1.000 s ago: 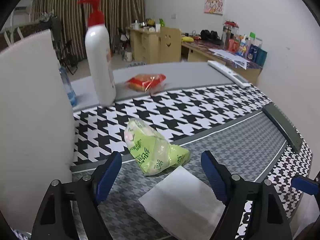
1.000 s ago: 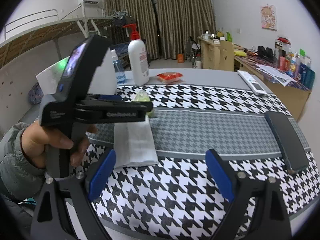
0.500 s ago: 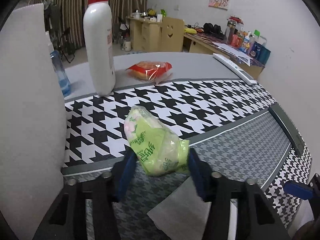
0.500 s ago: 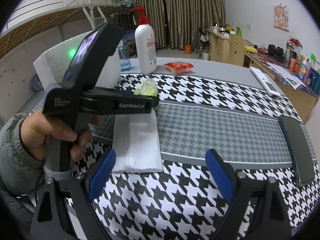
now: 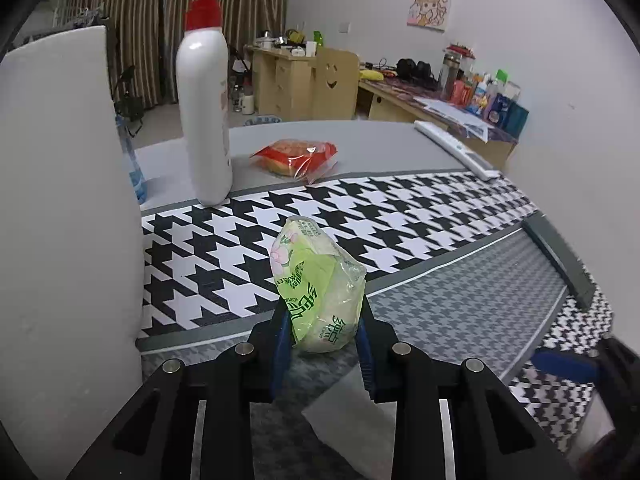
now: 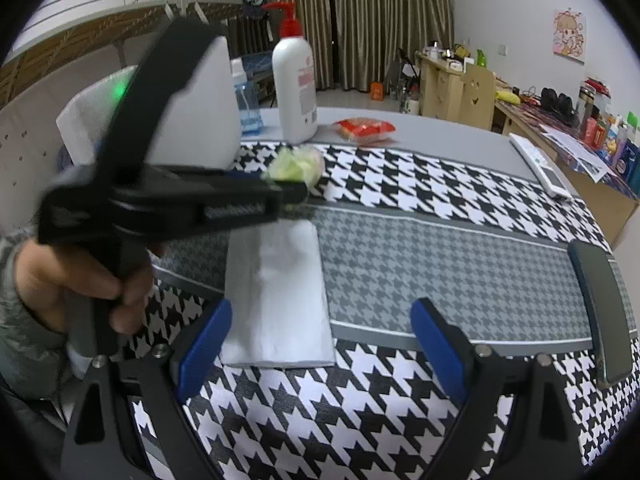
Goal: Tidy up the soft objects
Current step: 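Close the right gripper on the white tissue while the left gripper holds the bag, then lift the tissue with the right gripper while the left gripper lifts the bag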
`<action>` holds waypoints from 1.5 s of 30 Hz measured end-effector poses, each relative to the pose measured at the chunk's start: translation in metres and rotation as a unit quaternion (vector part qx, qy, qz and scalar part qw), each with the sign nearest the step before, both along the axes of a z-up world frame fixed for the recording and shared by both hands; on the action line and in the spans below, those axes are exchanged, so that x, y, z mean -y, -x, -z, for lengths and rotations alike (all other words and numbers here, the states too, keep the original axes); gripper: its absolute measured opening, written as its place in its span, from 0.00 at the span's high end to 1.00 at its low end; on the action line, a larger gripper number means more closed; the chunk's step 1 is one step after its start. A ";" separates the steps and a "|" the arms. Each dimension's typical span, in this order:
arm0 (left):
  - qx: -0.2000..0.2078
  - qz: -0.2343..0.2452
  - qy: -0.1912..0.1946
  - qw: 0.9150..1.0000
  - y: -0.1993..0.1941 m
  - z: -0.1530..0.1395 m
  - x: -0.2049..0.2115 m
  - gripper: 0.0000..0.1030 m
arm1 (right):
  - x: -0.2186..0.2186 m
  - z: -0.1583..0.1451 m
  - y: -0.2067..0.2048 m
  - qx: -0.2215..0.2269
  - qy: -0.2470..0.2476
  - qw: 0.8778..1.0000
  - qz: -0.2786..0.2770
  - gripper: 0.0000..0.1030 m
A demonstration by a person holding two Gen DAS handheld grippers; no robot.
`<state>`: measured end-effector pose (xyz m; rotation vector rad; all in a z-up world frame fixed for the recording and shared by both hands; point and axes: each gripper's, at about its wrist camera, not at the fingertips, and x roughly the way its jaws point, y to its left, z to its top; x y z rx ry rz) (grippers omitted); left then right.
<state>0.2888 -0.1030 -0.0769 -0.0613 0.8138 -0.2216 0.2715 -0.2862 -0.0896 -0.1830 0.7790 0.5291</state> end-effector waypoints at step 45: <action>0.146 0.038 -0.026 0.988 0.121 -0.080 -0.027 0.69 | -0.018 -0.027 0.038 0.005 -0.013 1.000 0.019 0.92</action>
